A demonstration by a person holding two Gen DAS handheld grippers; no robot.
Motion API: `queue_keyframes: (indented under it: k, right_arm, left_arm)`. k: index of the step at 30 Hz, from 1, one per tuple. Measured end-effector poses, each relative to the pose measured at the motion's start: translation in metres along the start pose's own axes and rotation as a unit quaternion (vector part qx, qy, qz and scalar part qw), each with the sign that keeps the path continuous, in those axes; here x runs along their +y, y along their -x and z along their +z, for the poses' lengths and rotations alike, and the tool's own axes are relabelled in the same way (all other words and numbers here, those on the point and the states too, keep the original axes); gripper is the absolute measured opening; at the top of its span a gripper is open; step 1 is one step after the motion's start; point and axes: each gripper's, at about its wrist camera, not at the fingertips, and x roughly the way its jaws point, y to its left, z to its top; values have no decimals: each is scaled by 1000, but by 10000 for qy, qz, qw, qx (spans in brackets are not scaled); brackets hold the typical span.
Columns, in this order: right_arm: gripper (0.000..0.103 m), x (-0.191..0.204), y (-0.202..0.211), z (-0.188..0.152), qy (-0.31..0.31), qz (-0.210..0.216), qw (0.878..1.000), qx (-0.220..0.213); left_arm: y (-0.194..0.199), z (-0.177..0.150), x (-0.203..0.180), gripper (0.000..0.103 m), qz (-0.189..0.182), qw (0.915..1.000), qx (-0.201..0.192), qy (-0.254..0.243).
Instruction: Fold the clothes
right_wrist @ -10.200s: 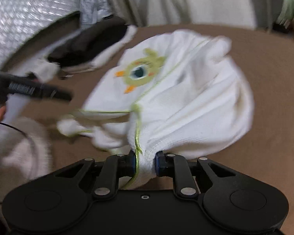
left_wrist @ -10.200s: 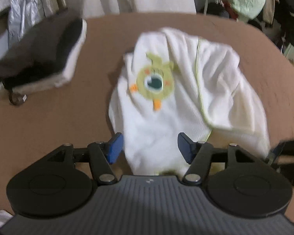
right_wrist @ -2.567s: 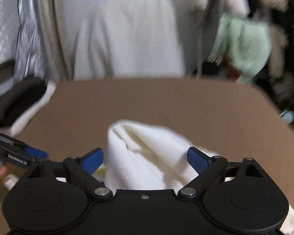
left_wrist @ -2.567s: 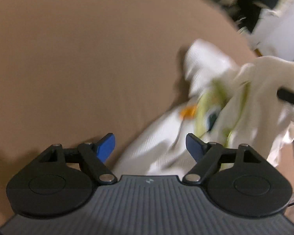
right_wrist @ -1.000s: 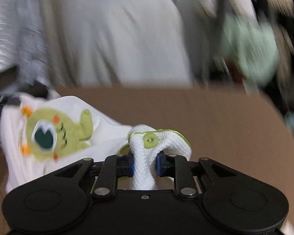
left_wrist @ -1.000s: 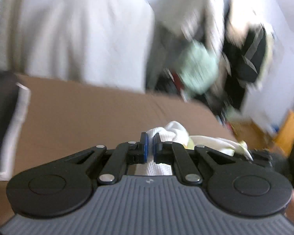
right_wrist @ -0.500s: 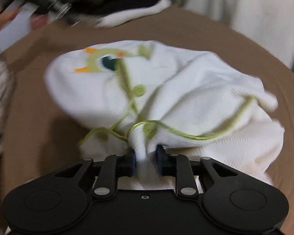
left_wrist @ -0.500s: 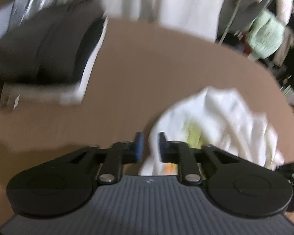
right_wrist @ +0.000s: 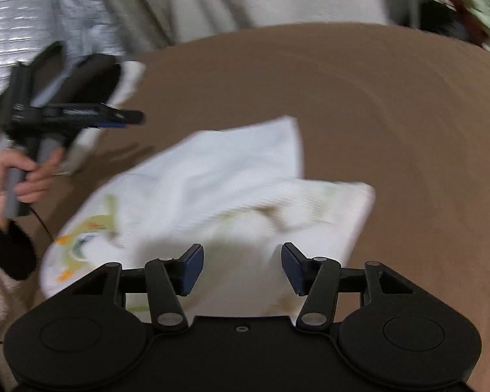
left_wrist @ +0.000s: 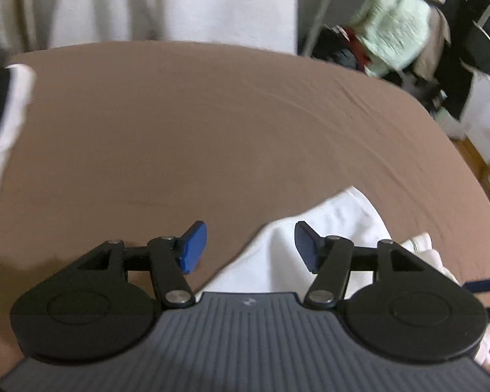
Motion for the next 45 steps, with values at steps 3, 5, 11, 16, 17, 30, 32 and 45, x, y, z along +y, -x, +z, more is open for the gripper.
queue_keyframes:
  k: [3, 5, 11, 16, 17, 30, 32, 45]
  right_arm:
    - [59, -16, -7, -7, -89, -222, 9997, 74]
    - [59, -27, -14, -9, -180, -215, 9994, 210]
    - [68, -33, -28, -15, -368, 230, 9987, 260]
    - [9, -14, -16, -28, 242, -61, 9986, -471]
    - [9, -7, -6, -31, 391, -124, 9967, -694]
    - [7, 17, 85, 32, 1538, -1429, 9598, -1862]
    - [7, 7, 92, 75, 1518, -1609, 9535, -2049]
    - [48, -76, 7, 130, 339, -3485, 9142, -2042]
  left_arm:
    - [-44, -2, -24, 79, -19, 9970, 260, -723]
    - [-76, -9, -42, 91, 271, 9904, 453, -1276]
    - [-84, -23, -54, 6, -237, 9892, 706, -1265]
    - [5, -31, -31, 5, -302, 9945, -392, -924]
    - [28, -31, -22, 5, -214, 9945, -664, -787]
    - [123, 5, 21, 5, 902, 9693, -2086, -937]
    - [119, 57, 22, 5, 1181, 9563, -2532, -865]
    - [5, 73, 77, 65, 943, 9894, -1023, 407]
